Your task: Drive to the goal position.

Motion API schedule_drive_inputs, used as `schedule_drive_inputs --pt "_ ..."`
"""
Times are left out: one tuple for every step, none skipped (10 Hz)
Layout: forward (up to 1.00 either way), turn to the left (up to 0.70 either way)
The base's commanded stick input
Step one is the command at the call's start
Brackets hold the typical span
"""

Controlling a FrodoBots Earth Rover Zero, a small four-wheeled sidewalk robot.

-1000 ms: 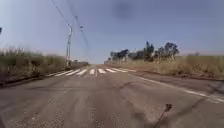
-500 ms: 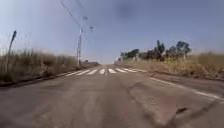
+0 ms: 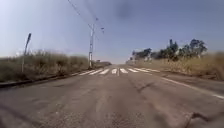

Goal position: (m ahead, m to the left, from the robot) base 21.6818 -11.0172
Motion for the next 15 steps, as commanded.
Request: schedule_drive_inputs --pt "0.00 0.00" --pt "0.00 0.00" --pt "0.00 0.00" --pt "0.00 0.00" --pt "0.00 0.00" --pt "0.00 0.00" --pt "0.00 0.00" --pt "1.00 0.00" --pt "1.00 0.00" --pt "1.00 0.00" --pt "1.00 0.00" --pt "1.00 0.00" --pt "1.00 0.00" --pt "1.00 0.00" --pt "1.00 0.00"
